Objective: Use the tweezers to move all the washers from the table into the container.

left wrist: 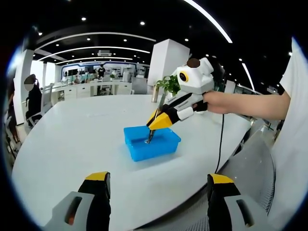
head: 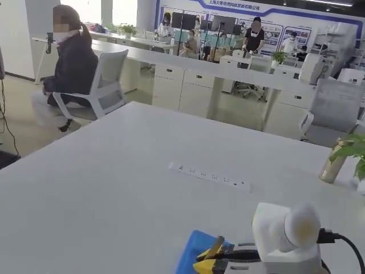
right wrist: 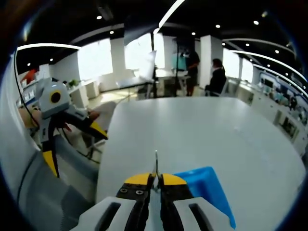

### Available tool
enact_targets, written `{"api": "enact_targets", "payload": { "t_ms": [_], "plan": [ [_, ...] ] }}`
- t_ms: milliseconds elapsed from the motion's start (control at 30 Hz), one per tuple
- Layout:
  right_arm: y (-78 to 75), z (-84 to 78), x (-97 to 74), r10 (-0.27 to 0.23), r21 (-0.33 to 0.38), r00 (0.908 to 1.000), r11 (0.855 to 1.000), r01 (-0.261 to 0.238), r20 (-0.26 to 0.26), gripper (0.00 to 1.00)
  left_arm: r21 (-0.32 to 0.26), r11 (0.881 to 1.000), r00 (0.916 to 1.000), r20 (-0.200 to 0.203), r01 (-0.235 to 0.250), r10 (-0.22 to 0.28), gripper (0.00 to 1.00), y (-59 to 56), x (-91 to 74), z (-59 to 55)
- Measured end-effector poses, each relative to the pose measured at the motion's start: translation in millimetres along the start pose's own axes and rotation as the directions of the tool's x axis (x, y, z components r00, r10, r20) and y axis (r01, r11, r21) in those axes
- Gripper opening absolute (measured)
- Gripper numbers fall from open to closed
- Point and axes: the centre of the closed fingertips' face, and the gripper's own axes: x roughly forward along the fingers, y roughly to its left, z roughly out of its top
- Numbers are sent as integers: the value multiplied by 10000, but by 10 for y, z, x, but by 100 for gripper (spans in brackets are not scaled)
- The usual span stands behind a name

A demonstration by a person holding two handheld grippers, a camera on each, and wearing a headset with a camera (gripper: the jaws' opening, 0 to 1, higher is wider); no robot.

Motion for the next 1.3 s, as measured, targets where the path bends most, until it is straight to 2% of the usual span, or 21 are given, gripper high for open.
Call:
{"api": "enact_targets", "payload": {
  "t_ms": [433, 900, 1300],
  "plan": [
    [-195, -16, 27, -316, 415, 9994, 9986, 321, -122, 3, -4, 10000, 10000, 0, -49, 49, 84, 14, -7, 1],
    [-413, -199, 125, -566, 1008, 9970, 9930, 617, -526, 3, -19, 10000, 10000, -7, -65, 65, 84, 21, -6, -2],
    [-468, -315, 196, -568, 1428, 9941, 9873, 696, -919, 3, -40, 10000, 10000, -35, -77, 77, 83, 33, -18, -13]
  ]
}}
